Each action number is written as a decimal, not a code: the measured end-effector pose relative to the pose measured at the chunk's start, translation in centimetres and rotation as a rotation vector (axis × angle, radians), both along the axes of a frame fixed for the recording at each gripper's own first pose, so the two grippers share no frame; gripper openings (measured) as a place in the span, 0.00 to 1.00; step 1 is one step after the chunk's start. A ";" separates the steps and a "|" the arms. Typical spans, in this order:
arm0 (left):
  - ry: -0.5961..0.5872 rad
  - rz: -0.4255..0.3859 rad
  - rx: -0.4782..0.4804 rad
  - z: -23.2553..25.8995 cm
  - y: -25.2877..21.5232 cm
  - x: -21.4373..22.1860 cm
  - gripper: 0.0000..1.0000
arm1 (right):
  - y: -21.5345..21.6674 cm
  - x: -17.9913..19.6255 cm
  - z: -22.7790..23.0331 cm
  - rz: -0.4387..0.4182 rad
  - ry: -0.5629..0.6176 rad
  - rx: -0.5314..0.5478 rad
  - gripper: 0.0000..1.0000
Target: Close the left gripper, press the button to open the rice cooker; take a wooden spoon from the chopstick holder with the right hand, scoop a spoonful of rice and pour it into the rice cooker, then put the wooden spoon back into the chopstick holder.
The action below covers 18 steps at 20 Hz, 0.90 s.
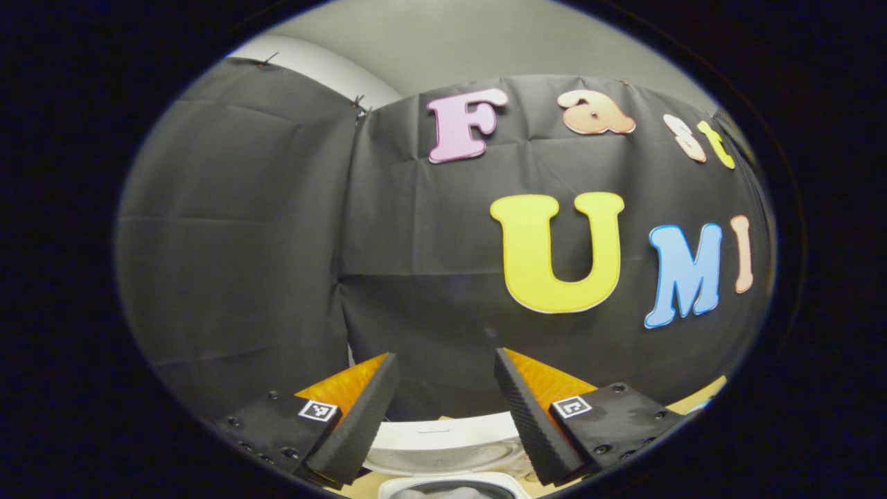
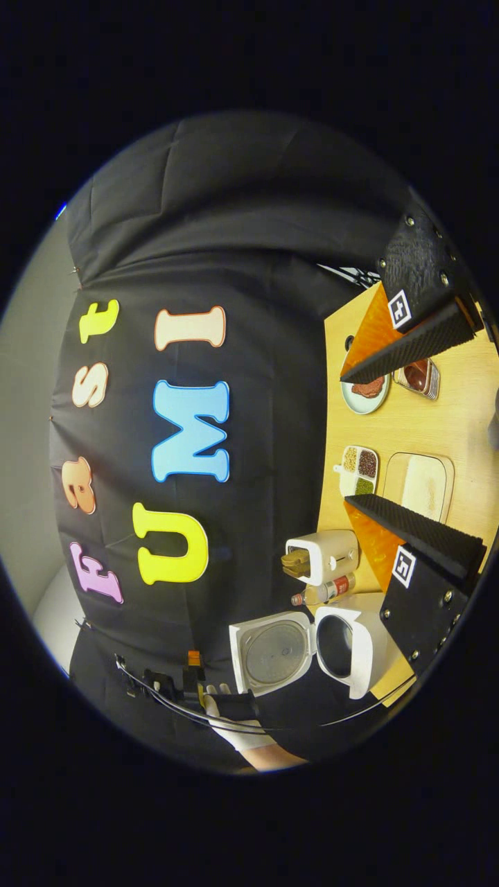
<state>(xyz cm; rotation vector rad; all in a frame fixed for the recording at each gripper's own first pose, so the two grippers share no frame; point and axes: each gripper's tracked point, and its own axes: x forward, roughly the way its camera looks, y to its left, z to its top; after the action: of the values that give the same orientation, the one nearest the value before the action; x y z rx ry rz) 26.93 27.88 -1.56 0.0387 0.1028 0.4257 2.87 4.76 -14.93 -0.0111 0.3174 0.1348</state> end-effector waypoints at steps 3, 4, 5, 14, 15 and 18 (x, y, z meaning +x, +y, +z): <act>0.074 0.057 -0.032 -3.6 2.4 2.3 0.99 | 0.4 0.0 -1.3 0.004 0.046 0.020 0.98; 0.100 0.066 -0.044 -4.6 2.8 3.0 0.98 | 0.3 0.0 -1.5 0.001 0.056 0.032 0.98; 0.128 0.070 -0.057 -6.0 3.2 3.3 0.97 | 0.3 0.0 -1.8 0.000 0.062 0.038 0.98; 0.262 0.066 -0.114 -8.0 2.1 2.7 0.99 | 0.2 0.0 -1.3 0.019 0.047 0.080 0.98; 0.278 0.065 -0.126 -8.4 1.6 2.1 0.97 | 0.2 -0.1 -1.2 0.023 0.044 0.081 0.98; 0.335 0.066 -0.164 -9.4 0.3 -0.3 0.98 | -0.1 -0.6 -0.9 0.038 0.032 0.081 0.98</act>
<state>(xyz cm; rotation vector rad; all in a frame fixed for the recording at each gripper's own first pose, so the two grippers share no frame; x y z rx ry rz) 26.62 28.18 -10.92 -0.0555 0.4696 0.4730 2.30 4.65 -15.85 0.0651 0.3435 0.1859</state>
